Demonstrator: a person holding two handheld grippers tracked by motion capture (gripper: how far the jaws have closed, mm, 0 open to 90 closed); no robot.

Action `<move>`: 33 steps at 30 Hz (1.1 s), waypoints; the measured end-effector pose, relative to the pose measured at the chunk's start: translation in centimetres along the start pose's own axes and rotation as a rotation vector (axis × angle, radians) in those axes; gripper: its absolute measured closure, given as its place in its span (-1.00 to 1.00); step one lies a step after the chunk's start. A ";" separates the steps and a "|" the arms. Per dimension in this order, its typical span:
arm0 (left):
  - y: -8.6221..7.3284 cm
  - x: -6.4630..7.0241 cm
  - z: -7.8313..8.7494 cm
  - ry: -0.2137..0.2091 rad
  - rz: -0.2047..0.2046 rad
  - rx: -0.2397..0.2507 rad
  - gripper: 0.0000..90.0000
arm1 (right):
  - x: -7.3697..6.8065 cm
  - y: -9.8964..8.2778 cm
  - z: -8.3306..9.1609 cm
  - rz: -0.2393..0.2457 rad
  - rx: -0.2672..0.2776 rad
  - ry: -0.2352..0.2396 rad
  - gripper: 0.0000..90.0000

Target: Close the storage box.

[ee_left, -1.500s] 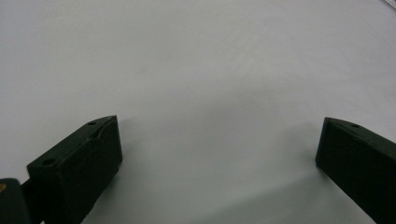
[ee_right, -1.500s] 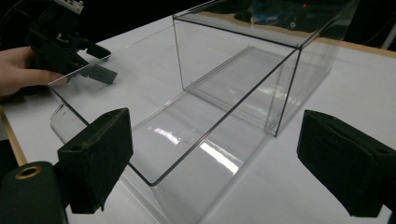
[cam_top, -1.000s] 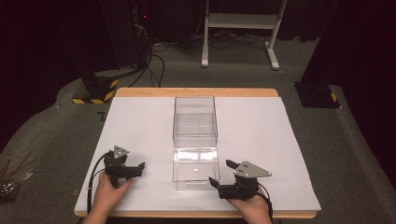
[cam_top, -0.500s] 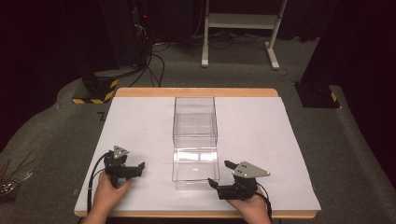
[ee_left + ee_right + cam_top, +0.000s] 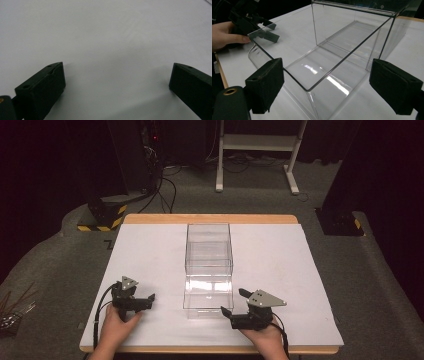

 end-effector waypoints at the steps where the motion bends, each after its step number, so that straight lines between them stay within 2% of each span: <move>1: 0.0 0.0 0.0 -0.001 0.001 0.000 -0.98 | 0.0 -0.1 0.0 0.004 0.000 -0.003 -0.70; 9: 0.0 0.0 0.0 0.000 0.000 0.000 -0.98 | 0.1 -1.1 -0.4 0.019 -0.040 -0.009 -0.70; 33: 0.0 0.0 0.0 -0.001 0.001 -0.002 -0.98 | 1.2 -0.4 -2.0 -0.019 -0.025 -0.046 -0.70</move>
Point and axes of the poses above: each handheld gripper's, and its own axes: z roughly backward along the jaws, y roughly out of its top, x roughly to its right, the point moved 5 cm from there along -z, roughly forward along the jaws, and after that the axes turned 8 degrees about -x, right-handed, at the moved point
